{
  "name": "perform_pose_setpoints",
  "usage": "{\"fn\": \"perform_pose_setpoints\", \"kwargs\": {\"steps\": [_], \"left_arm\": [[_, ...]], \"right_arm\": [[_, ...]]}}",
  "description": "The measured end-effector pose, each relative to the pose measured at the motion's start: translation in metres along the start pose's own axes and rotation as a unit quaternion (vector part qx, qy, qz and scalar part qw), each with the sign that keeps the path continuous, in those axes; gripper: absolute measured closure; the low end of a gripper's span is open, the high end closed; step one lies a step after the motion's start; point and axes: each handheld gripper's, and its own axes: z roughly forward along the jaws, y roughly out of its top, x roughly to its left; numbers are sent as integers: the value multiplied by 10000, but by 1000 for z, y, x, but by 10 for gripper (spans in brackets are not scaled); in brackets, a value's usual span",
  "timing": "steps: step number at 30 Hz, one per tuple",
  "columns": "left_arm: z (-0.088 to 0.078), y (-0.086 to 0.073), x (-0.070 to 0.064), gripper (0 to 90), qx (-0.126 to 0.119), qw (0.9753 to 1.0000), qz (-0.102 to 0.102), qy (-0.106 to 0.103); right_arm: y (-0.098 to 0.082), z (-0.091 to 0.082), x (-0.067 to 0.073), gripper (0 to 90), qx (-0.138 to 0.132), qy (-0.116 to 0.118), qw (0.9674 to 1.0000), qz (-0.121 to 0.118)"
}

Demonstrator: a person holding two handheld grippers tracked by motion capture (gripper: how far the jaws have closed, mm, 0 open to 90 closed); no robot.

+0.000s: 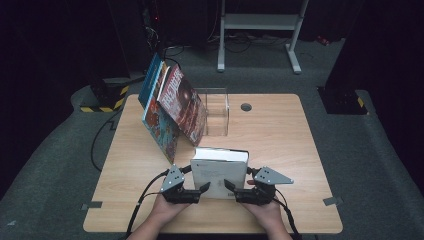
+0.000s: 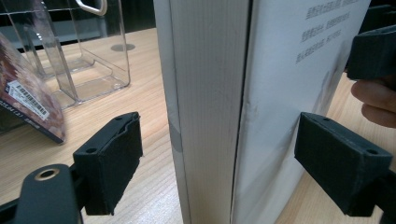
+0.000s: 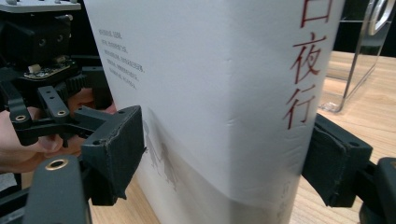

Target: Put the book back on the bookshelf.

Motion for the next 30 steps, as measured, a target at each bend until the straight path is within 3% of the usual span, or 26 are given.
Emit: {"fn": "perform_pose_setpoints", "kwargs": {"steps": [10, 15, 18, 21, 25, 30], "left_arm": [[3, -2, -1, 153, 77, 10000, 61, -18], [5, -4, 2, 177, 177, 9998, 3, 127], [6, -5, 2, 190, 228, 9996, -1, 136], [7, -5, 1, 192, 230, 9996, 8, 158], [7, -5, 5, 193, 249, 9990, -2, 365], [3, -5, 10, 195, 218, 9985, -114, 484]], "right_arm": [[0, -4, 0, 284, 3, 45, 9999, -91], [-4, -9, 1, 448, -24, 158, 9995, -258], [-6, -9, 1, 498, -32, 324, 9993, -184], [-5, -9, 3, 512, -33, 287, 9991, -322], [-4, -8, 14, 528, 32, 145, 9971, -753], [-4, -8, 14, 531, 16, -84, 9973, -732]]}}
